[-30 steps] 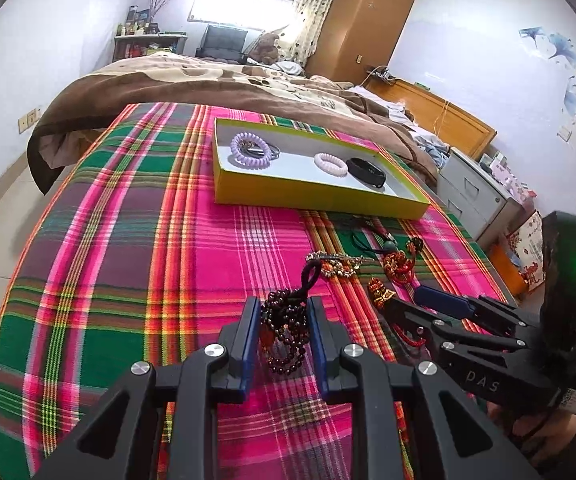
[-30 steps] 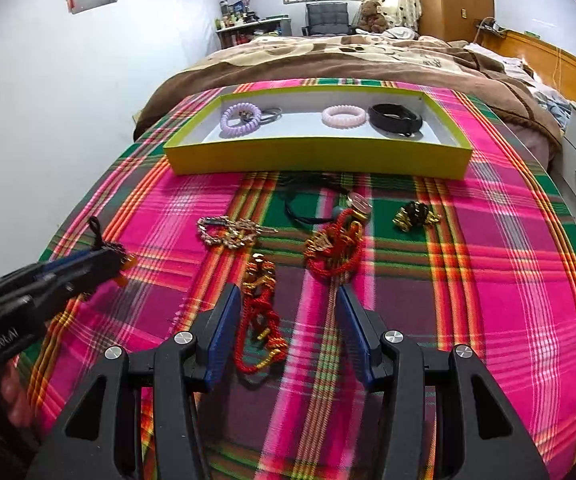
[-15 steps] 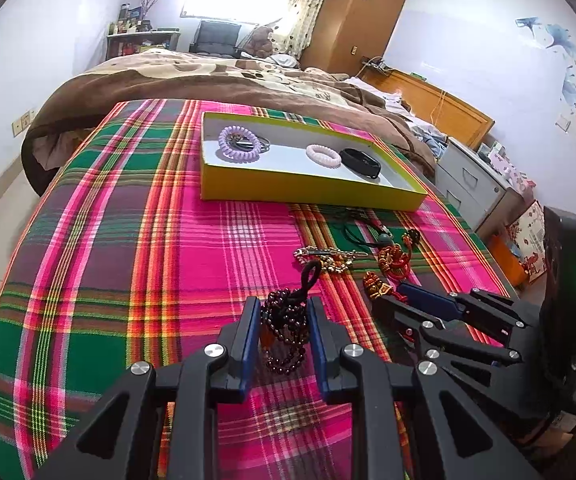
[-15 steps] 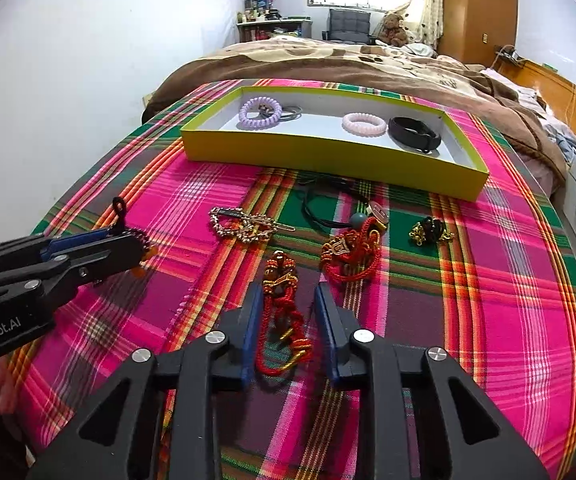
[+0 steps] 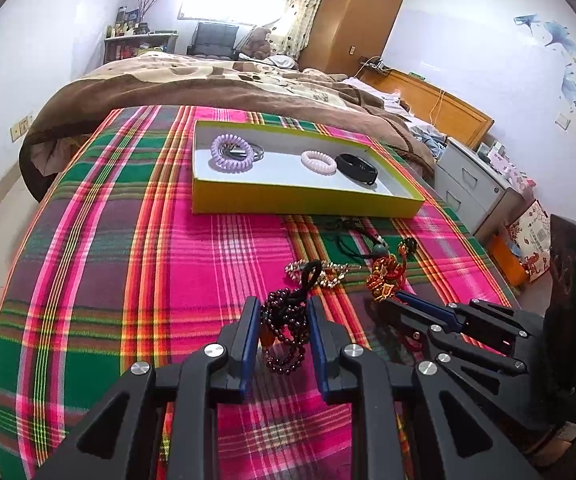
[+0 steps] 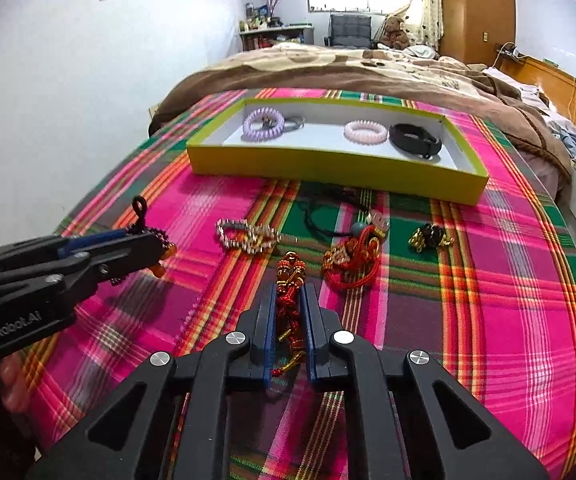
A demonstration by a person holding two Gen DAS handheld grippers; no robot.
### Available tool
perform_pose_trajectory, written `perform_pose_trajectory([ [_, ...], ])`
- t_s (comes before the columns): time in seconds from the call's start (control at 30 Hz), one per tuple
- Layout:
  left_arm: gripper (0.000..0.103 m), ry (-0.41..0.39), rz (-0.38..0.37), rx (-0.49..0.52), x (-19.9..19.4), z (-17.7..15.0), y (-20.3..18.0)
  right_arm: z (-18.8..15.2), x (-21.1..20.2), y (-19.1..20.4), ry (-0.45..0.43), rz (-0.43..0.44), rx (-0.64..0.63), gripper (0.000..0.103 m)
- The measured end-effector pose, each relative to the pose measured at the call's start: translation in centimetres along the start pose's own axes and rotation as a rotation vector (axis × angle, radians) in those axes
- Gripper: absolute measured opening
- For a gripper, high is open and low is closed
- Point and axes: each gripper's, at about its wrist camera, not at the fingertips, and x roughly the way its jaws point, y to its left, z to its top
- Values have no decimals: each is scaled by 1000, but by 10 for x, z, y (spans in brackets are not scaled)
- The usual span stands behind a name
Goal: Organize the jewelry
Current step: 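Grasp the red tassel necklace with the right tool while the left carries the dark necklace toward the box, then carry both necklaces into the yellow box and lower them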
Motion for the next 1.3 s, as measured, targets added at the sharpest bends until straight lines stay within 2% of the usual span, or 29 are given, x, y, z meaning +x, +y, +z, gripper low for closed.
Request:
perform_pose_trajectory([
  [0.53, 24, -41, -19, 31, 4, 46, -9, 38, -19, -38, -87, 9, 97, 12],
  [0.8, 24, -12, -65, -3, 33, 81, -4, 68, -9, -62, -88, -2, 117, 12],
  [1.3, 24, 27, -31, 9, 92, 133, 0, 108, 32, -93, -54, -32, 117, 12],
])
